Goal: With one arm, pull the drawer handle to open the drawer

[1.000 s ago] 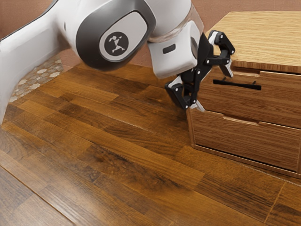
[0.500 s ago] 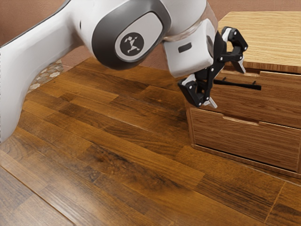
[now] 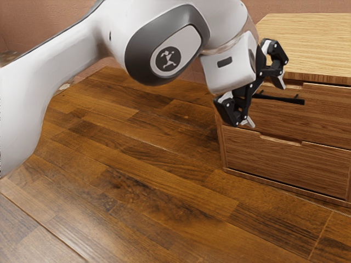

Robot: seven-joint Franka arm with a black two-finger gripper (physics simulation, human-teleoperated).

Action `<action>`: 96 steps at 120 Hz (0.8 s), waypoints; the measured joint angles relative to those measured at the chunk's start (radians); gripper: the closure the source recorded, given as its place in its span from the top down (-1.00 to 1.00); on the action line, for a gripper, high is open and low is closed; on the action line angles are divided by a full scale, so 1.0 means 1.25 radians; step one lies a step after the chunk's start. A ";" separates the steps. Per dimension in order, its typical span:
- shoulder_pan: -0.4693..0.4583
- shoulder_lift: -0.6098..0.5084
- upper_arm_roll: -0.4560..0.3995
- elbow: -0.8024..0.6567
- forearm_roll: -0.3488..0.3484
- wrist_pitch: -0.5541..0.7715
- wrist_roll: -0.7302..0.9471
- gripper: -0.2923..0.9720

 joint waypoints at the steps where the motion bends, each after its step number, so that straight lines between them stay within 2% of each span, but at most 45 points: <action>1: 0.000 0.001 0.000 0.002 0.000 0.001 0.000 0.53; 96: -0.003 0.051 0.028 0.025 0.005 0.036 -0.013 0.53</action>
